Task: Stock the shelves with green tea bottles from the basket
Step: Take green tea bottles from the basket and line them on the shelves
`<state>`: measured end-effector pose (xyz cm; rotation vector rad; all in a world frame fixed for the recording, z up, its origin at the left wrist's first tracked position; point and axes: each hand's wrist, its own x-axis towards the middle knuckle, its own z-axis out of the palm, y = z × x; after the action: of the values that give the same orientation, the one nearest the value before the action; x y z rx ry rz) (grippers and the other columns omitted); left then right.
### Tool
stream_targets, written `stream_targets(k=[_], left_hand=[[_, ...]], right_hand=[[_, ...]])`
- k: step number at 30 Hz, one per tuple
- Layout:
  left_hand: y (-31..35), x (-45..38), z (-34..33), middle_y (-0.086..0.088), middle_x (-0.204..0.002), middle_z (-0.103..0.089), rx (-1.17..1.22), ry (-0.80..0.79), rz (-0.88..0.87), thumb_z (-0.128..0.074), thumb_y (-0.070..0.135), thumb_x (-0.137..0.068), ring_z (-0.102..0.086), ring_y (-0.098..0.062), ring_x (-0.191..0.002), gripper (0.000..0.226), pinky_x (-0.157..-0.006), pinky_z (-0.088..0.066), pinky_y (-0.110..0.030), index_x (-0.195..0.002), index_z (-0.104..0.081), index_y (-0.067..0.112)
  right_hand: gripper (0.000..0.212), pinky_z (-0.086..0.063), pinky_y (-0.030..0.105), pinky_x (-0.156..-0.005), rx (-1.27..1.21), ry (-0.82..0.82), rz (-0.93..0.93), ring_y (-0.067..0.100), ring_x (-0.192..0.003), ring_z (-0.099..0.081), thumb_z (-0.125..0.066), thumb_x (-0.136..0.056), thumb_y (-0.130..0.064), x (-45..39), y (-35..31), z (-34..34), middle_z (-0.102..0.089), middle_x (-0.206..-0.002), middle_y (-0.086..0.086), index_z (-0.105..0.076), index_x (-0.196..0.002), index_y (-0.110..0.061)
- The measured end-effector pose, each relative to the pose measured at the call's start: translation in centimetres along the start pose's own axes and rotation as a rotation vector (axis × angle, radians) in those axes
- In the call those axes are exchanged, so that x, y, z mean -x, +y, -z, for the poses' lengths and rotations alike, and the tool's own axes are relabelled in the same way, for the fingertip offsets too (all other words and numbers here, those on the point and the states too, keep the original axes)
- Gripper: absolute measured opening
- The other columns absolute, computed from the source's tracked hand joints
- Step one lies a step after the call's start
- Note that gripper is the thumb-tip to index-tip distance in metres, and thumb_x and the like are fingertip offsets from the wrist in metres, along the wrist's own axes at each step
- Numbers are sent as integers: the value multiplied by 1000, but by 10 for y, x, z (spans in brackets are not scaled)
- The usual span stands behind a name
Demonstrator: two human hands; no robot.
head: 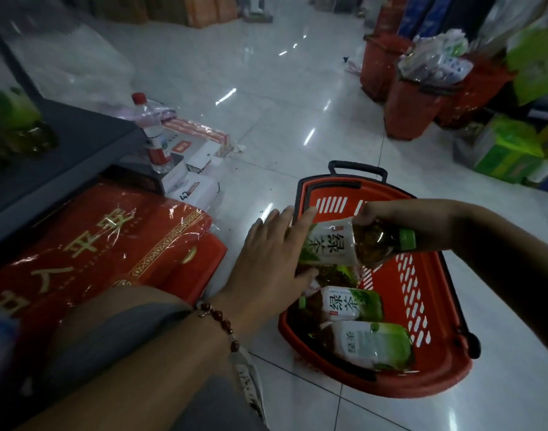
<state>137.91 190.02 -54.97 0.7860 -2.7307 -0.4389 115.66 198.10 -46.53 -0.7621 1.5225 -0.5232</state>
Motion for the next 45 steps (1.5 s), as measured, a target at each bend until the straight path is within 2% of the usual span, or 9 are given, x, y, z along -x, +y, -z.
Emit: stream_targets(k=[8, 12, 16, 21, 27, 32, 36, 40, 45], left_hand=[[-42, 37, 64, 14, -110, -54, 229, 164, 110, -84, 41, -70, -53, -9, -104, 65, -79, -50, -23, -123, -48, 33], [-58, 57, 89, 13, -104, -68, 712, 268, 277, -88, 38, -66, -65, 0, -95, 57, -78, -56, -27, -113, -55, 36], [-62, 80, 120, 22, -93, -74, 1038, 341, 354, -80, 29, -80, -69, 6, -89, 32, -75, -52, -13, -107, -63, 32], [-88, 123, 139, -3, -115, -73, 1312, 333, 583, -83, 64, -57, -68, -27, -110, 77, -101, -49, -52, -124, -65, 31], [-115, 200, 161, 9, -106, -75, 1034, 420, 686, -75, 42, -80, -71, -9, -99, 44, -95, -54, -35, -120, -65, 26], [-133, 255, 181, 13, -107, -74, 805, 593, 766, -80, 54, -62, -69, -6, -101, 58, -96, -53, -38, -114, -66, 33], [-143, 292, 194, 15, -99, -71, 710, 777, 809, -83, 20, -77, -67, 7, -87, 39, -74, -55, -14, -106, -60, 35], [-155, 328, 205, 4, -105, -70, 498, 954, 908, -85, 23, -74, -68, -5, -90, 45, -78, -60, -33, -109, -59, 35], [-176, 363, 217, 1, -108, -58, 223, 1073, 1018, -82, 36, -74, -63, -13, -94, 49, -80, -57, -41, -116, -61, 25]], right_hand=[[77, -60, 37, -83, -148, -214, 190, 31, -103, -68, -87, -63, -47, 1, -64, -52, -66, -124, 19, -64, -123, -5], [82, -53, 42, -98, -351, -288, 362, 32, -116, -61, -61, -76, -68, -17, -80, -89, -57, -136, 21, -60, -134, -10], [68, -47, 35, -106, -33, -293, 493, 18, -128, -58, -47, -82, -67, -23, -87, -151, -60, -139, -2, -48, -142, -34], [58, -56, 29, -93, 165, -149, 714, 12, -111, -67, -76, -83, -21, -32, -90, -242, -69, -119, -9, -51, -133, -36], [53, -59, 37, -87, 315, -116, 756, 14, -97, -71, -79, -79, -12, -63, -103, -307, -73, -104, -4, -61, -123, -37], [56, -58, 23, -71, 352, -222, 863, 6, -85, -71, -75, -76, 7, -77, -122, -366, -75, -98, -7, -62, -121, -23], [62, -54, 15, -67, 391, -218, 1008, -2, -81, -69, -76, -70, 10, -89, -137, -416, -74, -93, -19, -62, -110, -34], [70, -63, 37, -74, 377, -256, 1071, 10, -89, -72, -75, -67, 10, -106, -152, -469, -75, -99, -9, -63, -123, -31], [70, -59, 29, -81, 386, -316, 1165, 3, -104, -68, -78, -71, 4, -114, -173, -528, -72, -115, -12, -60, -132, -25]])
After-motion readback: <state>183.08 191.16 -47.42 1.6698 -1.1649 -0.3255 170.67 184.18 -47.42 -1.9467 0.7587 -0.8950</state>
